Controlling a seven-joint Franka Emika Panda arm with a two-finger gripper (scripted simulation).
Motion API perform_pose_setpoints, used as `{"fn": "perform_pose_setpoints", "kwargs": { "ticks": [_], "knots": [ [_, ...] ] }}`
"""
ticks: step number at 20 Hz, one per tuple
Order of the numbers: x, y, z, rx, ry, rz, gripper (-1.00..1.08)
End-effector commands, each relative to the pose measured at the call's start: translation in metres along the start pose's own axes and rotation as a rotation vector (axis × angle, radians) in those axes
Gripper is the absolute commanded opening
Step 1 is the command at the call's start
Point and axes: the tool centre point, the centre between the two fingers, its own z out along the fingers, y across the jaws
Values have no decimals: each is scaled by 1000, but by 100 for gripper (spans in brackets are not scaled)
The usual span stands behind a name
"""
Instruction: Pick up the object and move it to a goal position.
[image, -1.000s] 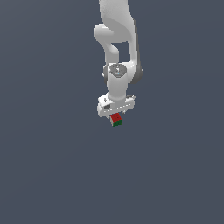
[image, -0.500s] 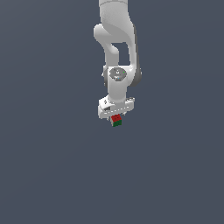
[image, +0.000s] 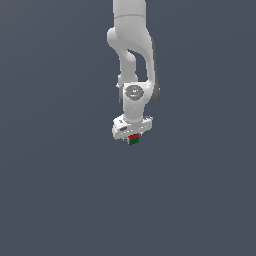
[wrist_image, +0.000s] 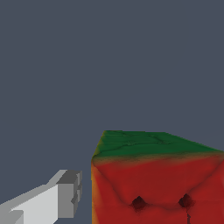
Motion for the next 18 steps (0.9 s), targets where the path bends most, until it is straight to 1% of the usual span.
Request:
{"fn": "perform_pose_setpoints", "kwargs": {
  "ticks": [1, 12, 18],
  "knots": [
    [0, 0, 1, 0, 1, 0, -100],
    [0, 1, 0, -1, 1, 0, -100],
    [-1, 12, -13, -1, 1, 0, -100]
  ]
}}
